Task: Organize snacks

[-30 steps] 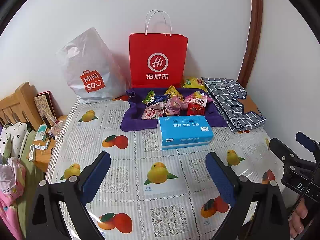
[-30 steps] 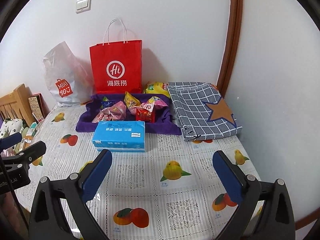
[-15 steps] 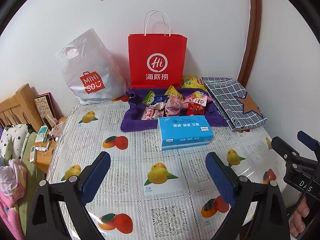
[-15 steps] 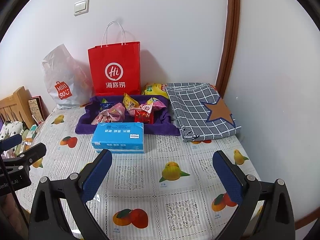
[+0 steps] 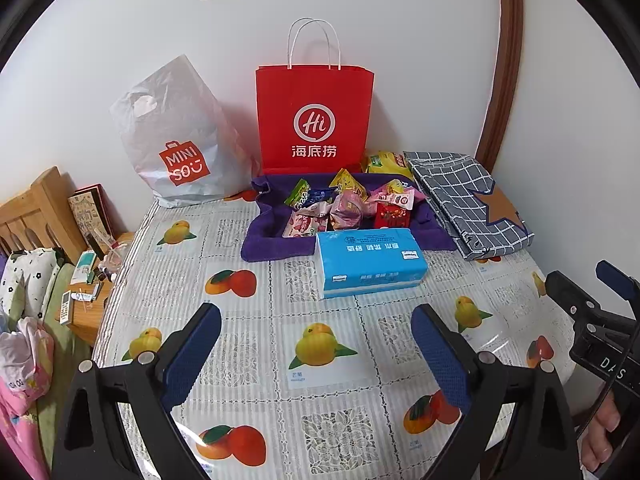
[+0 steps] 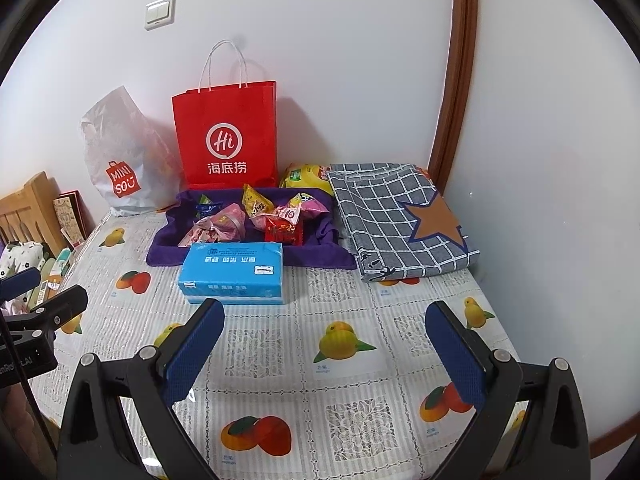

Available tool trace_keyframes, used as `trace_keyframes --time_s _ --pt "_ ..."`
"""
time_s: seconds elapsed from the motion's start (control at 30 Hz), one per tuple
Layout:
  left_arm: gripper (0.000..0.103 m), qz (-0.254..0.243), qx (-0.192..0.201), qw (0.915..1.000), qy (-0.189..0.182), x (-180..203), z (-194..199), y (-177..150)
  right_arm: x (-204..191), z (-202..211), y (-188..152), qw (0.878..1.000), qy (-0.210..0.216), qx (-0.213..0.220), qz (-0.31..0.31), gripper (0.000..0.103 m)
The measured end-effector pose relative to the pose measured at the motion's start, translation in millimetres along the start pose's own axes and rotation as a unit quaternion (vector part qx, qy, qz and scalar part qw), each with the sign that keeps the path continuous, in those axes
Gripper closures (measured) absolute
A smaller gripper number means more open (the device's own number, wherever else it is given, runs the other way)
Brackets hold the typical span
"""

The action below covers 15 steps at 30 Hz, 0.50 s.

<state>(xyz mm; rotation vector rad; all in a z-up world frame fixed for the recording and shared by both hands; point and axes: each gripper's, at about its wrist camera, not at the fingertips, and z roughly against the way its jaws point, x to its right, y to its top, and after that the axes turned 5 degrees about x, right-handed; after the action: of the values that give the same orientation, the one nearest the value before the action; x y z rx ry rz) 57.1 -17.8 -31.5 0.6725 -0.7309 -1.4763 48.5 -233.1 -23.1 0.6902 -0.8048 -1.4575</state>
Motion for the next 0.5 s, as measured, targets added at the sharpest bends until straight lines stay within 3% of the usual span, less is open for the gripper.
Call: trace_keyframes --time_s 0.5 --pt "0.006 -0.001 0.001 1.0 0.003 -2.9 0.7 0.2 -0.7 2.3 0.9 1.0 0.001 0.005 0.001 0.004"
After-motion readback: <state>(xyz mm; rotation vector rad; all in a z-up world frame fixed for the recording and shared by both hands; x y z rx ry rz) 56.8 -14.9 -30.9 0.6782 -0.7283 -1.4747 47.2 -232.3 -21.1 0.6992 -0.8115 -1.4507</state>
